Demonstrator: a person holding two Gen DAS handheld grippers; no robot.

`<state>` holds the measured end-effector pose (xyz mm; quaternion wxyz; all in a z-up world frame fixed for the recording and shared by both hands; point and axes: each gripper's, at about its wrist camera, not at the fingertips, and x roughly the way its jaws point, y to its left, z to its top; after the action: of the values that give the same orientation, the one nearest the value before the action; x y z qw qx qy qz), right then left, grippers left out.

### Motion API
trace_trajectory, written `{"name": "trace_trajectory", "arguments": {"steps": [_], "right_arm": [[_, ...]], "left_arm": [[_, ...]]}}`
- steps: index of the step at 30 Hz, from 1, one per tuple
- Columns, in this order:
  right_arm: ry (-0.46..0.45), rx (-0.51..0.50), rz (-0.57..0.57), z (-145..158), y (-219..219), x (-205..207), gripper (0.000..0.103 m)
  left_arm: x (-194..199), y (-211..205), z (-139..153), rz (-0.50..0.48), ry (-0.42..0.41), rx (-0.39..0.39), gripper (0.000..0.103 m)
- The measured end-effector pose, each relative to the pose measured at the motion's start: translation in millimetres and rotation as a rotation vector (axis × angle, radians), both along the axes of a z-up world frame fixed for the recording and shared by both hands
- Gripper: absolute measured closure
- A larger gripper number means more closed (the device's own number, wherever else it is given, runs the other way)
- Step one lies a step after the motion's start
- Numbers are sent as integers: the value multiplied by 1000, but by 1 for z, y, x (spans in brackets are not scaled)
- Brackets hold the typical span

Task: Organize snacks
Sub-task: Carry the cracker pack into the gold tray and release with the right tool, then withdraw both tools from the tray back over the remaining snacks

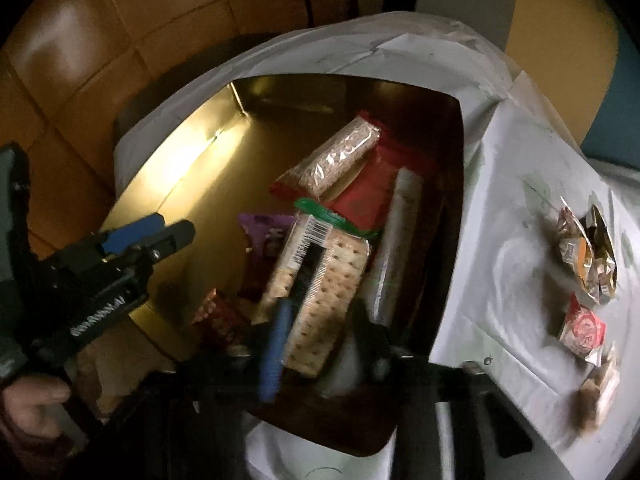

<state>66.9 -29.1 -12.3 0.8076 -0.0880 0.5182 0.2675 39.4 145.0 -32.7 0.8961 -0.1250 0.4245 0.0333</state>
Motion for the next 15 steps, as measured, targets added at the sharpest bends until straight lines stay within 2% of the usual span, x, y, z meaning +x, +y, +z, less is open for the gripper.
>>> {"name": "trace_trajectory", "arguments": {"steps": [8,15], "right_arm": [[-55,25,-6,19,-15,-12,76],[-107,26,-56,34,-45,-23,75]], "left_arm": [[-5,-12,7,-38,-10,17,59],[-9,-20,14,-63,-24,39,59]]}}
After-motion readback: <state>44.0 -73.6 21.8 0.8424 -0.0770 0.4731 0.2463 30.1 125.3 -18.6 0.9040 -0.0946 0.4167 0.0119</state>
